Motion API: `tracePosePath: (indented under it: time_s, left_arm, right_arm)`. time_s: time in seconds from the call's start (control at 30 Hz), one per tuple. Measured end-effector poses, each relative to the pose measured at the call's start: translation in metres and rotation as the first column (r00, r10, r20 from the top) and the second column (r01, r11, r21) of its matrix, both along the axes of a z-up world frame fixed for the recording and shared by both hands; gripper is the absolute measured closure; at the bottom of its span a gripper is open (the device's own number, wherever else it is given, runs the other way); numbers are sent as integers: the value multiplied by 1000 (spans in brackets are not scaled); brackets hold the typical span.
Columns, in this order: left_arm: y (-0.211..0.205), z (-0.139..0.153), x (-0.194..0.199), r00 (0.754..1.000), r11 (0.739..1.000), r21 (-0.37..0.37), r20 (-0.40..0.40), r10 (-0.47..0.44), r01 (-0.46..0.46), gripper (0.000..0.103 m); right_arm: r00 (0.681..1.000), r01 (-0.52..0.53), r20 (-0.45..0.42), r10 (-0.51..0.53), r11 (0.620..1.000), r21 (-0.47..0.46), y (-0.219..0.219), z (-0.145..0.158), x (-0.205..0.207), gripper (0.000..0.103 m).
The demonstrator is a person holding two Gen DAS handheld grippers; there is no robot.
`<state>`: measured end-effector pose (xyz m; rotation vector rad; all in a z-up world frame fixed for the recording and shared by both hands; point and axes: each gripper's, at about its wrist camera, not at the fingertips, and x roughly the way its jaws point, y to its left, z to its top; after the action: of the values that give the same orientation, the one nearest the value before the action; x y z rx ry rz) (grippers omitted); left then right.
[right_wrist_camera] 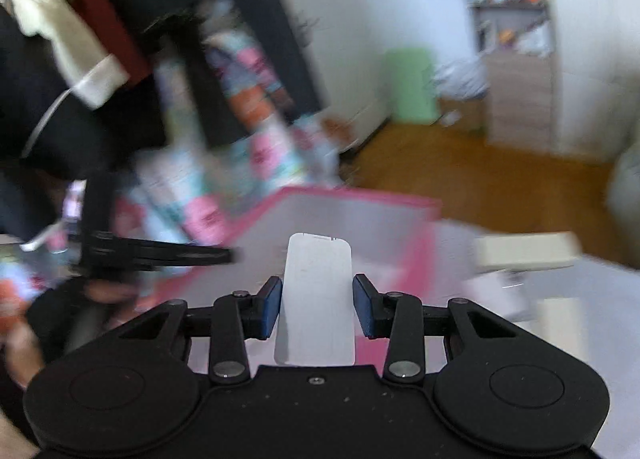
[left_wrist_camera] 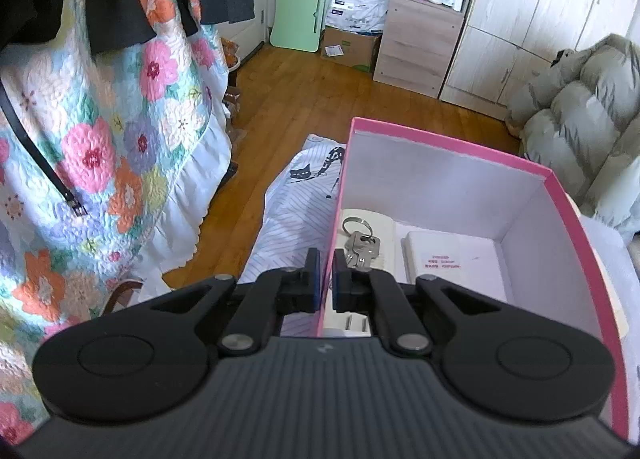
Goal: Organize rigid objects
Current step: 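Carry the white block into the pink box and open the right gripper, then grasp the cream rectangular power bank with the right gripper and lift it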
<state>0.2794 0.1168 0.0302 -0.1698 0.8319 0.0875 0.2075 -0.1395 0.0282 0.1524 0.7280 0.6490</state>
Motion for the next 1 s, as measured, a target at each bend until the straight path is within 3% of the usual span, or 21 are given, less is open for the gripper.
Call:
tracePosePath:
  time_s: [0.07,0.17,0.37,0.47,0.6,0.7,0.83,0.9,1.0]
  left_arm:
    - [1,0,1,1000,1000,-4,-4,-2,2,98]
    - [-2,0,0,1000,1000,8,-5,-6,6,99]
    - [0,1,0,1000,1000,-16,-7,-2,2,99]
    - [4,1,0,1000,999,-37,-11,0,0,99]
    - [4,1,1,1000,999,-32,-16,1,-2,99]
    - [1,1,0,1000,1000,-4,-13,-3,3,99]
    - [0,1,1,1000,1000,0,-14,-5,5,99]
    - [0,2,1,1000,1000,2,-14,-6,6,99]
    - [0,2,1,1000,1000,9,-13,-9,9,99]
  right_arm:
    - [996,-73,-62,71,997,-36,33,-1,10,59]
    - [981,-185,-98,168,961,-205,89,-15,22,59]
    - [948,-230,-296,121,901,-367,136,-68,63,60]
    - [922,-237,-377,91,901,-363,138,-85,72,60]
    - [870,-181,-490,42,953,-241,131,-94,75,59]
    - [910,-170,-411,64,959,-227,114,-75,58,58]
    - [965,-131,-241,104,986,-99,58,-27,20,58]
    - [980,-134,-163,111,981,-138,35,-10,2,59]
    - [996,-55,-78,38,972,-228,-14,3,-20,59]
